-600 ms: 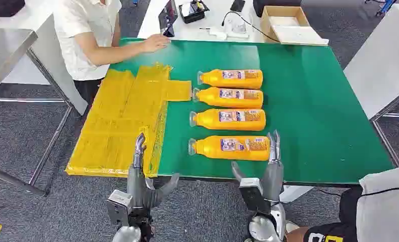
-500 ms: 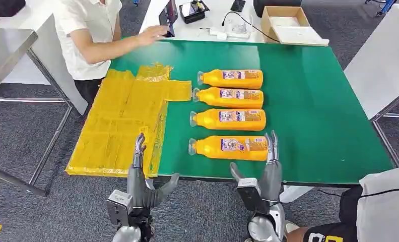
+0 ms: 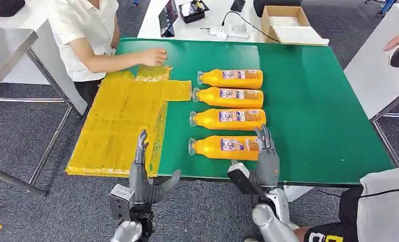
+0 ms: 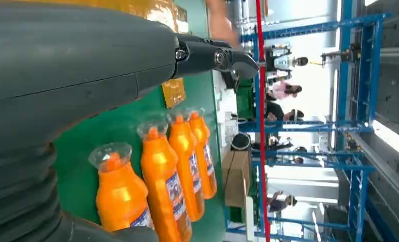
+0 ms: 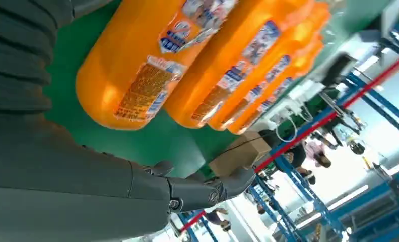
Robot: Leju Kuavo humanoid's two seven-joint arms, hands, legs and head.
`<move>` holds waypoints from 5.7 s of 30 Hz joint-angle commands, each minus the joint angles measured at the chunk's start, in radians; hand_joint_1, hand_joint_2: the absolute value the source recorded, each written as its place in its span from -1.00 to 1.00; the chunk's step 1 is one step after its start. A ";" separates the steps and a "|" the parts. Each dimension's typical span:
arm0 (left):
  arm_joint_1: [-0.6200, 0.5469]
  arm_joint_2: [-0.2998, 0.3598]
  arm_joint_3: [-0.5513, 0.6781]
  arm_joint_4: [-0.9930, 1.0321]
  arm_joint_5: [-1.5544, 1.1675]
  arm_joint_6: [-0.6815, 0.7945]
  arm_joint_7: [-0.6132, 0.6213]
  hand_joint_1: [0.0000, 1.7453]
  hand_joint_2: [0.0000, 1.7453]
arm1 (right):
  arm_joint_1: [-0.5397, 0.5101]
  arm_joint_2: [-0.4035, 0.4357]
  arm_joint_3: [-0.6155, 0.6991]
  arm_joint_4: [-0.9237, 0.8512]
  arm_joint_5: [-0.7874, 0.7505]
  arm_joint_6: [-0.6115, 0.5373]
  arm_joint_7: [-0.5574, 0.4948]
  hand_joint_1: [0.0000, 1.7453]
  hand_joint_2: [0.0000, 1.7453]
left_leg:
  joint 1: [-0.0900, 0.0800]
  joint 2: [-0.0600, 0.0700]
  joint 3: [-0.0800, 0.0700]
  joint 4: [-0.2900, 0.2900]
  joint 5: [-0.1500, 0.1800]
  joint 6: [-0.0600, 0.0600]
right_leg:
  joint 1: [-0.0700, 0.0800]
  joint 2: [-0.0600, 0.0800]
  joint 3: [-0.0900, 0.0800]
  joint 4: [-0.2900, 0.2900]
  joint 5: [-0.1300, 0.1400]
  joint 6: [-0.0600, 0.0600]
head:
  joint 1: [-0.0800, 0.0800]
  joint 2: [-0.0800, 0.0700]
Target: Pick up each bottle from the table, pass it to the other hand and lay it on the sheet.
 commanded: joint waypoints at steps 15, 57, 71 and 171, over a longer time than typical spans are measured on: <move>-0.045 0.009 -0.021 0.047 -0.016 -0.060 0.070 -1.00 1.00 | -0.263 -0.039 0.188 0.358 0.288 0.186 0.276 -1.00 1.00 | 0.000 0.002 0.005 0.000 -0.002 -0.001 | 0.001 0.002 0.004 0.000 -0.001 -0.002 | 0.000 0.000; 0.034 -0.020 0.062 -0.007 -0.102 -0.051 0.122 -1.00 1.00 | -0.199 -0.131 0.202 0.288 0.471 0.481 0.623 0.24 1.00 | 0.001 -0.002 0.010 -0.001 -0.001 -0.002 | 0.001 -0.003 0.010 -0.002 -0.001 -0.003 | 0.000 0.000; 0.022 -0.016 0.063 0.002 -0.094 -0.051 0.118 -1.00 1.00 | -0.214 -0.134 0.117 0.397 0.408 0.457 0.598 0.70 1.00 | 0.000 -0.003 0.014 -0.002 0.000 -0.001 | 0.000 -0.003 0.014 -0.004 0.000 -0.002 | 0.000 0.000; -0.033 0.016 0.017 0.030 0.625 -0.589 0.301 1.00 1.00 | -0.064 0.062 0.396 0.158 -0.324 0.575 -0.080 0.36 1.00 | 0.001 0.000 0.007 -0.001 -0.004 0.001 | 0.001 0.000 0.007 -0.003 -0.002 -0.002 | 0.000 0.000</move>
